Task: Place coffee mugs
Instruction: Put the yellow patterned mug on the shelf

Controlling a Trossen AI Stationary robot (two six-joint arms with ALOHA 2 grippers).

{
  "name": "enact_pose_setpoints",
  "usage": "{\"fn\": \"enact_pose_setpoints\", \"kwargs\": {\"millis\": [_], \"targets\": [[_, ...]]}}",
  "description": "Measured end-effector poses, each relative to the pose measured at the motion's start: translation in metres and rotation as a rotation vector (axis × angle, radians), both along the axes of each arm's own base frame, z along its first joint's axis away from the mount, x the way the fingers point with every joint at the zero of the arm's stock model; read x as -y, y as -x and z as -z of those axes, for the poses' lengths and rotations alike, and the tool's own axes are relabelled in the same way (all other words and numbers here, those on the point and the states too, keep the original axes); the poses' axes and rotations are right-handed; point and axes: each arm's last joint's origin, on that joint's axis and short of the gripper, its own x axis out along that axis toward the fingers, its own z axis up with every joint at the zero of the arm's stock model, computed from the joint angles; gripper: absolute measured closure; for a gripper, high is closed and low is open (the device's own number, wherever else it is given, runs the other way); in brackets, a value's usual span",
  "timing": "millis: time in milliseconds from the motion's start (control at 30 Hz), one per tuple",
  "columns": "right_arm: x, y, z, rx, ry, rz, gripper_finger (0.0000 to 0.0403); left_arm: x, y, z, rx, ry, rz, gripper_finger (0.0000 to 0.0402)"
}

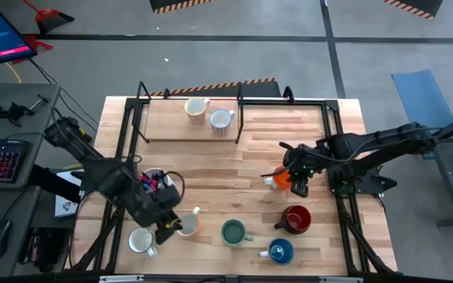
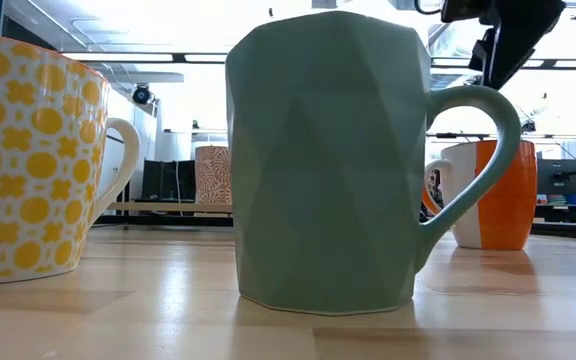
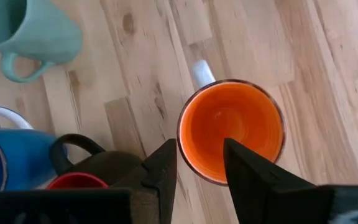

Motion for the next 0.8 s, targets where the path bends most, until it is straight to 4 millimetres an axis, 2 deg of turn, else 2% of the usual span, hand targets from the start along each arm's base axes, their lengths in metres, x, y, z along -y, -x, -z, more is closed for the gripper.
{"fn": "enact_pose_setpoints", "kwargs": {"millis": [200,467,800], "targets": [[-0.003,0.002,0.007,-0.019,0.019,-0.016,0.0292,0.014,-0.015,0.025,-0.068,-0.093,-0.079,0.0293],[-0.004,0.001,0.006,-0.006,0.045,-0.002,0.0292,0.016,-0.022,0.062,-0.287,-0.222,-0.17,0.0294],[-0.005,-0.004,0.003,0.059,0.032,0.002,0.0292,0.021,-0.03,0.089,-0.399,-0.303,-0.182,0.0294]]}}
